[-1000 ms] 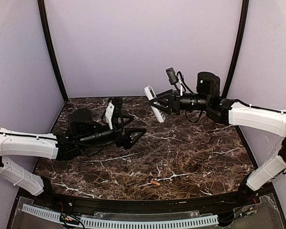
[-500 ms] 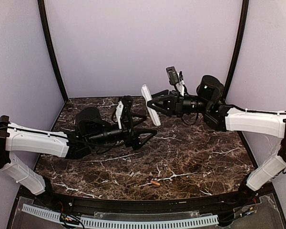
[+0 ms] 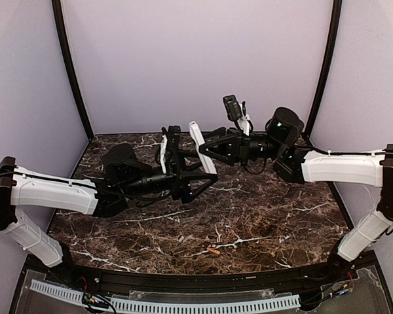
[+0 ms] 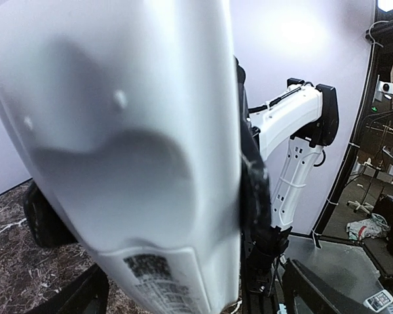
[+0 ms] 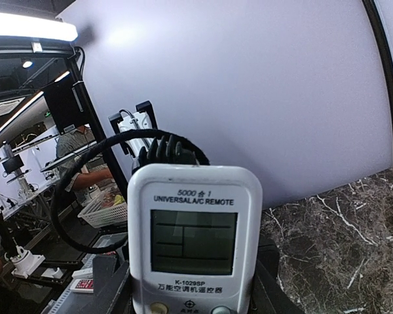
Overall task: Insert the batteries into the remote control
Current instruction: Pass from the right arm to the left, then pass from the left arm to the right
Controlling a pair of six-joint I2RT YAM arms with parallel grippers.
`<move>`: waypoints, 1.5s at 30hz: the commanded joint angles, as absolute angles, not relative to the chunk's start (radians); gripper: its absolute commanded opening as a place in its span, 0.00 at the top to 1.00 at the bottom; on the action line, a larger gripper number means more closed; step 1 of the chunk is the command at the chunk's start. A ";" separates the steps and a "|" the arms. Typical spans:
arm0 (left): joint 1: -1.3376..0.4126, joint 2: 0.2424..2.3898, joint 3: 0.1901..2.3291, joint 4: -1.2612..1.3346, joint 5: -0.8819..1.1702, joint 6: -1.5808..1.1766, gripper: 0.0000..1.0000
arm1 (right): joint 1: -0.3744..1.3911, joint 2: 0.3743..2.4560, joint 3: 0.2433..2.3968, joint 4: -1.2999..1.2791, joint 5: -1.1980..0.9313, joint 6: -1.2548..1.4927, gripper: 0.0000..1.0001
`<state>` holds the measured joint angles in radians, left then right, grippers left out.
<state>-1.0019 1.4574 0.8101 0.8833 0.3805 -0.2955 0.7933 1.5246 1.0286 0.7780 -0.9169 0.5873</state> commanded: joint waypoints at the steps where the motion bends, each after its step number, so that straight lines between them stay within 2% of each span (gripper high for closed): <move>1: -1.004 1.458 0.836 0.926 0.363 -0.314 0.10 | 0.804 1.536 1.012 0.875 -0.937 0.623 0.75; 6: -1.003 1.462 0.834 0.912 0.282 -0.312 0.19 | 0.805 1.543 1.012 0.891 -0.934 0.640 0.75; 9: -1.004 1.457 0.829 0.913 0.280 -0.301 0.22 | 0.805 1.549 1.015 0.896 -0.941 0.647 0.75; 16: -1.004 1.448 0.823 0.911 0.291 -0.285 0.38 | 0.805 1.564 1.013 0.924 -0.960 0.672 0.74; 20: -1.004 1.443 0.823 0.905 0.298 -0.279 0.45 | 0.802 1.564 1.010 0.927 -0.960 0.678 0.70; 24: -1.003 1.430 0.819 0.881 0.291 -0.262 0.51 | 0.785 1.555 1.010 0.910 -0.960 0.682 0.42; 26: -1.003 1.421 0.820 0.850 0.281 -0.246 0.52 | 0.771 1.542 1.000 0.881 -0.944 0.675 0.21; 29: -1.004 1.408 0.824 0.781 0.251 -0.214 0.53 | 0.756 1.511 1.000 0.782 -0.908 0.632 0.06; 33: -1.004 1.392 0.836 0.674 0.196 -0.163 0.54 | 0.749 1.456 1.038 0.531 -0.817 0.502 0.04; 38: -1.004 1.381 0.883 0.488 0.077 -0.091 0.57 | 0.754 1.419 1.129 0.177 -0.649 0.340 0.07; 45: -1.004 1.413 0.923 0.413 0.031 -0.086 0.57 | 0.780 1.446 1.209 -0.021 -0.558 0.276 0.12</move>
<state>-1.0039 1.4212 0.8818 0.4889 0.0784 -0.1120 0.7601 1.4322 1.1606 0.1551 -0.6498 0.3477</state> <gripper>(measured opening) 0.524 0.896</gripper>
